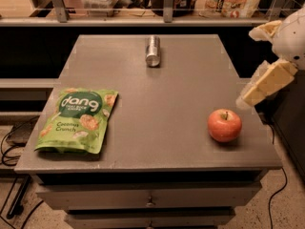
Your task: Pick redbull can
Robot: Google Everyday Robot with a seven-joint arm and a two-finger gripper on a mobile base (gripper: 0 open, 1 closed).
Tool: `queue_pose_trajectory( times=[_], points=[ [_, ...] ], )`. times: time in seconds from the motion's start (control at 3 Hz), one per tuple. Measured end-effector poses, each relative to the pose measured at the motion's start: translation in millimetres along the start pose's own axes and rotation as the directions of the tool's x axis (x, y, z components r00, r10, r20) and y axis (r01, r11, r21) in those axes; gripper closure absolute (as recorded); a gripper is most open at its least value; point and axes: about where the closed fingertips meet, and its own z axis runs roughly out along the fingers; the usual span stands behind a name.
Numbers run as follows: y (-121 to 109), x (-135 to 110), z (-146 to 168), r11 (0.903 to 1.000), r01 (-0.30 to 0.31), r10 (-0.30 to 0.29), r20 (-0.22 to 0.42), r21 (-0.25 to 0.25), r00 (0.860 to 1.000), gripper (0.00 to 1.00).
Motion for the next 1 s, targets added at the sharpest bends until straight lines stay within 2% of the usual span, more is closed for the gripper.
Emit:
queue_pose_trajectory(
  times=[0.33, 0.67, 1.0],
  points=[
    [-18.1, -27.6, 29.9, 1.0000, 0.003, -0.001, 0.124, -0.009, 0.992, 0.00],
    [-34.3, -51.3, 63.9, 0.9997, 0.000, 0.004, 0.181, -0.023, 0.983, 0.00],
    [-55.7, -74.0, 106.1, 0.9989, -0.004, 0.013, 0.193, -0.046, 0.981, 0.00]
  ],
)
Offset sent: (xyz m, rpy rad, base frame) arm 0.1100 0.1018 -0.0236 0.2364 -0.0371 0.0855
